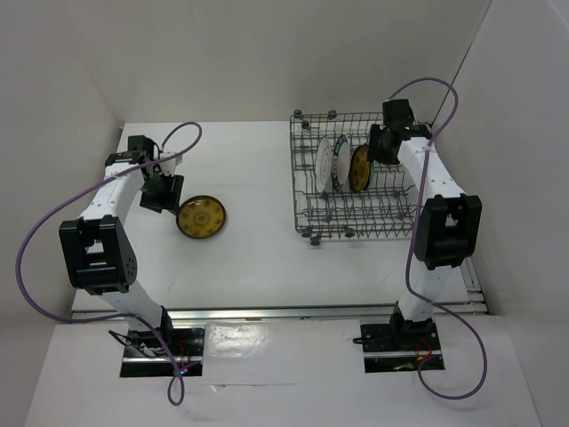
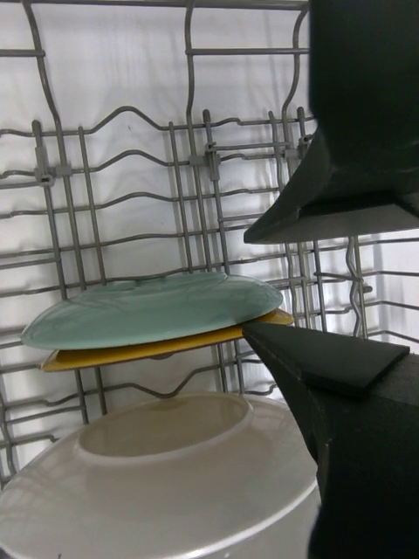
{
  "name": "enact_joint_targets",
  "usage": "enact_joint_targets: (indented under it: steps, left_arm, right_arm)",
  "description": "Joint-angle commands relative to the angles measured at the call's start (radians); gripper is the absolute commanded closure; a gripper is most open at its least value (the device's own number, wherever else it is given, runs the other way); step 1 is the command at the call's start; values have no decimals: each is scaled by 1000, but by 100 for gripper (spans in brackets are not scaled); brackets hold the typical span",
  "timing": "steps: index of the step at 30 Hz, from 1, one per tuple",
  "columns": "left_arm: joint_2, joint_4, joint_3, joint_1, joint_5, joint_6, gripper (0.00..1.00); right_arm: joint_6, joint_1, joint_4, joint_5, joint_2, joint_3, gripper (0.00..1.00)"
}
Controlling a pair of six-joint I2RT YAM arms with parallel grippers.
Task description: Unload the plates from the dish rack
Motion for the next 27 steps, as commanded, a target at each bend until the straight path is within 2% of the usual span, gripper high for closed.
enact_joint_targets:
  steps: [1,9,13,27]
  left_arm:
    - [-15,-2,-15,-4,6,3,33]
    - [-15,7,-33,-4,6,3,33]
    - [-15,7,-24,-4,6,3,33]
    - [-15,7,-33,-4,6,-7,33]
  right_arm:
    - [-2,-3,68,-26,-51,-2,46]
    - [-22,-3,79,-15,-61,-37,44]
    - [-11,-3,79,-6,-50,-26,49]
    - [-11,-3,102,33,4,3,49]
